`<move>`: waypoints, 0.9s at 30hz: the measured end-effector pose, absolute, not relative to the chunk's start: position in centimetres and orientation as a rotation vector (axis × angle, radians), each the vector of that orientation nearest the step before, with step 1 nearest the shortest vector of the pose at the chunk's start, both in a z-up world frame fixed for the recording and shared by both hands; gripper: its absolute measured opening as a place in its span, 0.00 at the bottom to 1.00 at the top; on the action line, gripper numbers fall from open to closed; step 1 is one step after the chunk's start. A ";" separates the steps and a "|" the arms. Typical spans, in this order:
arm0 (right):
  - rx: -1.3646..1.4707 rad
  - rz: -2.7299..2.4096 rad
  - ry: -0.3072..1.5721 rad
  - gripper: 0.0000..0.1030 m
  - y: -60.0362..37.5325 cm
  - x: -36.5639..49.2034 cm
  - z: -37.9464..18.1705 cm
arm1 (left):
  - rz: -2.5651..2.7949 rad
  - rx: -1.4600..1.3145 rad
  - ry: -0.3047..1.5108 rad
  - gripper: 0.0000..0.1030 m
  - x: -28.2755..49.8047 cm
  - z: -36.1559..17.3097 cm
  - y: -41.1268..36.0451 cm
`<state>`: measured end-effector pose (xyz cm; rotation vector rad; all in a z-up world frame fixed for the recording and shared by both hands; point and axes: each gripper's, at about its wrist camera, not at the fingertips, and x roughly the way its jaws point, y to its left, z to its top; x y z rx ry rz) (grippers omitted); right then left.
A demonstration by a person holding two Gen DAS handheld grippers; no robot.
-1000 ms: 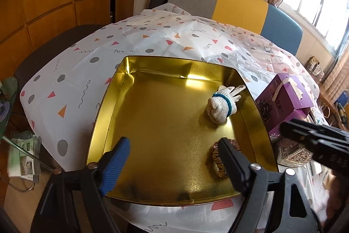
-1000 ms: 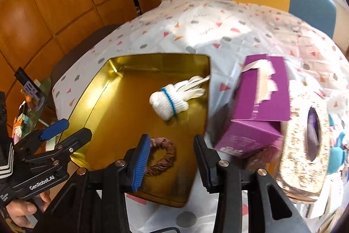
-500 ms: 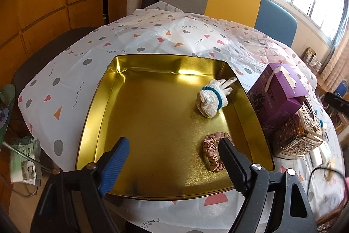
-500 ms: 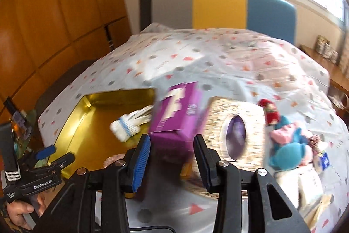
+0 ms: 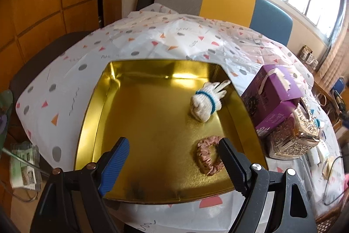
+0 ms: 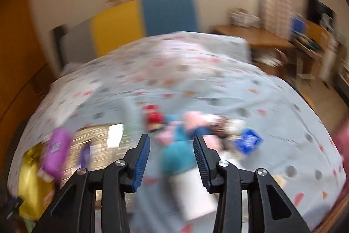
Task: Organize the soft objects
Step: 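Reach the left gripper to the red plush toy and grasp it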
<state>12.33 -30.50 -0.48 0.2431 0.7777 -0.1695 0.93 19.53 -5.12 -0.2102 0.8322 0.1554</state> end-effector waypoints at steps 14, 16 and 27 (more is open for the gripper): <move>0.589 -0.355 0.840 0.40 -42.1 10.8 -7.0 | -0.043 -0.076 0.738 0.82 5.3 1.6 12.6; 0.588 -0.349 0.855 0.40 -42.0 11.1 -7.2 | -0.093 -0.049 0.737 0.82 6.6 2.7 10.6; 0.646 -0.293 0.897 0.40 -42.0 11.6 -8.2 | -0.367 -0.057 0.904 0.80 17.6 5.7 -3.2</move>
